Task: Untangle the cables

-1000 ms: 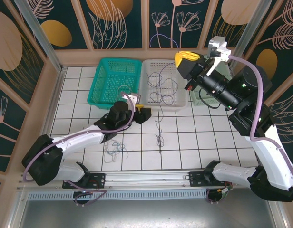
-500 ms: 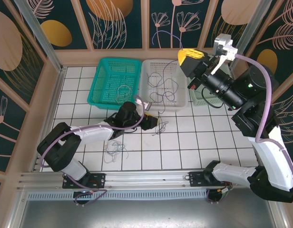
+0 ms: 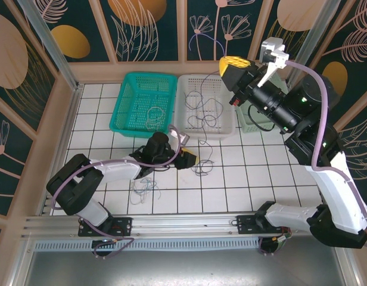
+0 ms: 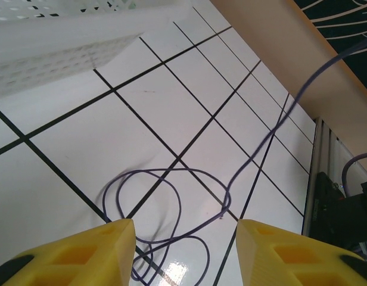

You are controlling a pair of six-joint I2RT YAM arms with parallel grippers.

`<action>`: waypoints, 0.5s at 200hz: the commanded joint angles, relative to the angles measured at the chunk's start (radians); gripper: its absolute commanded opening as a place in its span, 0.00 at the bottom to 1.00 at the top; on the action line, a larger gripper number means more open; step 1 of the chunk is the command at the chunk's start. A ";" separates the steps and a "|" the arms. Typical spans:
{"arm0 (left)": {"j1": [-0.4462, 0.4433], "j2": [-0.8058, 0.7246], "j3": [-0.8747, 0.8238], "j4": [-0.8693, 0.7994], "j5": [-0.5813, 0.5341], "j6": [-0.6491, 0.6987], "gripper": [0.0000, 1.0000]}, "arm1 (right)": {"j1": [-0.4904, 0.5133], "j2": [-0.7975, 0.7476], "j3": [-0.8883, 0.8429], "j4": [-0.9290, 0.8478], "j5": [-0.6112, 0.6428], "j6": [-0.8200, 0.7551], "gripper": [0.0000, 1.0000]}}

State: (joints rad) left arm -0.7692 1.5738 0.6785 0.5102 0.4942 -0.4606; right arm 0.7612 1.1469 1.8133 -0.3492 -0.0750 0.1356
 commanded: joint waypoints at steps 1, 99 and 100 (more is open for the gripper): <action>-0.013 -0.026 -0.004 0.051 0.024 0.012 0.48 | 0.003 0.000 0.051 0.009 0.023 0.001 0.00; -0.067 0.012 0.010 -0.037 0.006 0.129 0.46 | 0.001 0.036 0.098 -0.005 0.045 -0.018 0.00; -0.067 0.012 0.010 -0.037 0.006 0.130 0.47 | 0.001 0.037 0.099 -0.006 0.046 -0.018 0.00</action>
State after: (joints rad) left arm -0.8326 1.5764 0.6788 0.5072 0.5137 -0.3862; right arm 0.7612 1.1725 1.8709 -0.3576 -0.0582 0.1349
